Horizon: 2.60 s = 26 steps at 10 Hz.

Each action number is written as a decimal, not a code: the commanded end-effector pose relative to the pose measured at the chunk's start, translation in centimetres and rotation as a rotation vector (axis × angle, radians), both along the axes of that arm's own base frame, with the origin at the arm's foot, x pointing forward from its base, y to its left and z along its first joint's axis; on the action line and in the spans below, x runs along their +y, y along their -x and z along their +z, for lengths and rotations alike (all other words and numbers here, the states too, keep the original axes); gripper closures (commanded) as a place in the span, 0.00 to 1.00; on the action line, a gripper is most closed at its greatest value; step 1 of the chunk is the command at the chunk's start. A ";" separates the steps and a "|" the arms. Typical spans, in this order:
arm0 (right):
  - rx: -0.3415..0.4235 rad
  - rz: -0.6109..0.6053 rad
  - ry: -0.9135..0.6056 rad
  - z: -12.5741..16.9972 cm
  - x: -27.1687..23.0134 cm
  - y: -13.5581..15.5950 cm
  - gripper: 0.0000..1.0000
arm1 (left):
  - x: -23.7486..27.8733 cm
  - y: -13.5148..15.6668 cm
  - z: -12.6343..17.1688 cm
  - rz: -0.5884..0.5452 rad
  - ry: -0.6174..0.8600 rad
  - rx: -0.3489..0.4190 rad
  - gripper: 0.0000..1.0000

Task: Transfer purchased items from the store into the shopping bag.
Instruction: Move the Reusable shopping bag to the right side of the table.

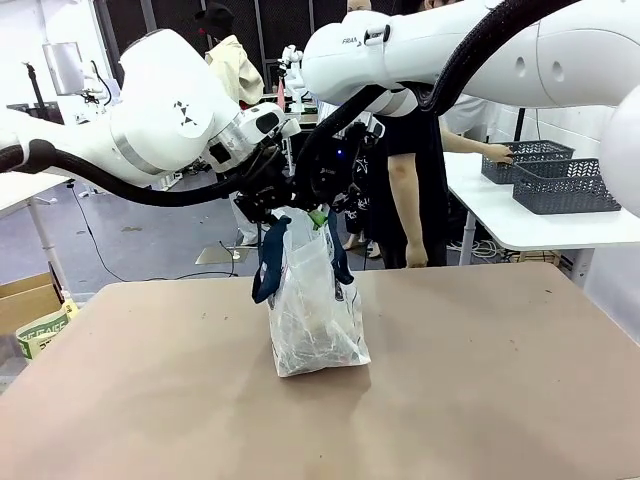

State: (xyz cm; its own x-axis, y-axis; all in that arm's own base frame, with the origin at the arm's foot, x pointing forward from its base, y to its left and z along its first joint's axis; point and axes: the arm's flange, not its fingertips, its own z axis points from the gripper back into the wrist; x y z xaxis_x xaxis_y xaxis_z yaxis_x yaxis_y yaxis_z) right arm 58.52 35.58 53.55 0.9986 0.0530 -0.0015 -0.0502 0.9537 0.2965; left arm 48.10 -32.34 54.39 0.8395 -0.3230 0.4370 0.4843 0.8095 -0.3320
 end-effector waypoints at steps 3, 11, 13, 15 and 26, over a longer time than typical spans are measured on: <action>-0.003 -0.025 0.001 0.2 0.9 -0.5 1.00 | 1.0 0.7 -0.4 -0.027 0.064 -0.028 0.00; -0.006 -0.015 0.002 0.4 1.1 -0.5 1.00 | 1.1 0.7 -0.6 -0.039 0.105 -0.052 0.00; -0.005 -0.014 0.002 0.4 1.1 -0.5 1.00 | 1.1 0.6 -0.8 -0.037 0.111 -0.042 0.00; -0.003 -0.015 0.002 0.4 1.1 -0.6 1.00 | 1.0 0.5 -0.8 -0.044 0.107 -0.040 0.00; 0.014 0.011 -0.003 0.0 1.2 -1.0 1.00 | -0.5 0.1 -2.0 -0.032 -0.001 -0.009 0.00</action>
